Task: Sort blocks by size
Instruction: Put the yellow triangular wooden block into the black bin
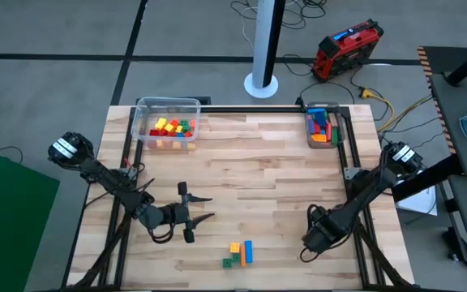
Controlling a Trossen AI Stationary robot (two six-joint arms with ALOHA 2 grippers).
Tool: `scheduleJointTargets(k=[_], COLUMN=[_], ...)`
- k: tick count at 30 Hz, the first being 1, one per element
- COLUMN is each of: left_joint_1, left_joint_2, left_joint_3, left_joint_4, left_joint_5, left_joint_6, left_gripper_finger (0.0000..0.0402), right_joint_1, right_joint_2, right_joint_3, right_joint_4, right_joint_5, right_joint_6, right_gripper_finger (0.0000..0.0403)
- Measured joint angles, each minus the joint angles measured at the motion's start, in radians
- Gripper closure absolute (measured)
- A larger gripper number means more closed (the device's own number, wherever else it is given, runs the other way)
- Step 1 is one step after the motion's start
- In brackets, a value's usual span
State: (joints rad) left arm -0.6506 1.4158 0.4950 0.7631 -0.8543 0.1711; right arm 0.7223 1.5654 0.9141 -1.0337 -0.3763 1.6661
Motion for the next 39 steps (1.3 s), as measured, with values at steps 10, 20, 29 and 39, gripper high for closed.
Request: scheduleJointTargets(k=[10, 20, 29, 39], left_joint_1=[0.0, 0.0, 0.0, 0.0], left_joint_2=[0.0, 0.0, 0.0, 0.0], left_joint_3=[0.0, 0.0, 0.0, 0.0], left_joint_4=[-0.002, -0.008, -0.009, -0.008], left_joint_5=[0.0, 0.0, 0.0, 0.0], left_joint_6=[-0.004, -0.003, 0.021, 0.018], left_gripper_finger=[0.021, 0.021, 0.021, 0.021], right_joint_1=[0.0, -0.001, -0.036, -0.078], right_joint_2=[0.002, 0.001, -0.016, -0.01], right_joint_3=[-0.111, -0.114, 0.045, 0.157], right_joint_4=[0.157, 0.173, 0.104, -0.091], right_joint_5=[-0.039, -0.008, 0.409, 0.367], right_joint_6=[0.039, 0.022, -0.091, -0.512], right_gripper_finger=[0.0154, 0.0202, 0.0207, 0.0167])
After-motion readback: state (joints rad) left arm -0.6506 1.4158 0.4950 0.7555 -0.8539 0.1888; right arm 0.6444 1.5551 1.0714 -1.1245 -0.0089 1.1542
